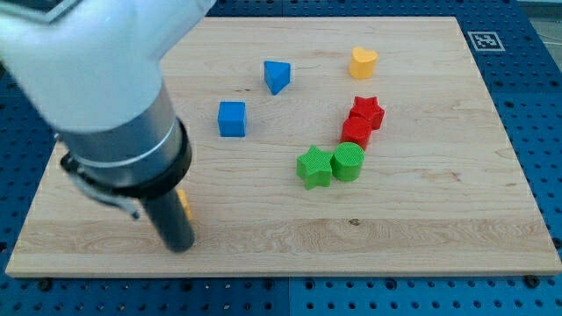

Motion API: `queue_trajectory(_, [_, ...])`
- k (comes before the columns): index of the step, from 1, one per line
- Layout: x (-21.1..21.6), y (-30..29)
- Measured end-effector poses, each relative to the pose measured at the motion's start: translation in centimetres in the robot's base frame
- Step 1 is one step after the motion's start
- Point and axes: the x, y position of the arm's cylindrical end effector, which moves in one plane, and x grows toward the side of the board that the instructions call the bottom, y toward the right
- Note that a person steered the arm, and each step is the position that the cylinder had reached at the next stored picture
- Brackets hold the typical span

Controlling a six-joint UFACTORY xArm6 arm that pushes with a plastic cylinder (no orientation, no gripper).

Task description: Keep the yellow hexagon below the blue cube

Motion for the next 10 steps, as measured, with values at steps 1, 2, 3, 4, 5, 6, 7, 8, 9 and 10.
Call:
queue_trajectory(1, [-4.1,0.7])
queue_trajectory(2, [-5.1,0.7])
queue_trajectory(3, [-5.1,0.6])
queue_trajectory(4, [-3.7,0.1])
queue_trajectory(5, [-0.9,0.1])
queue_trajectory(6, [0.7,-0.6])
queue_trajectory(7, [-1.5,-1.2])
queue_trajectory(8, [-3.8,-1.4])
queue_trajectory(9, [-6.3,-1.4])
queue_trajectory(10, [-7.0,-1.4])
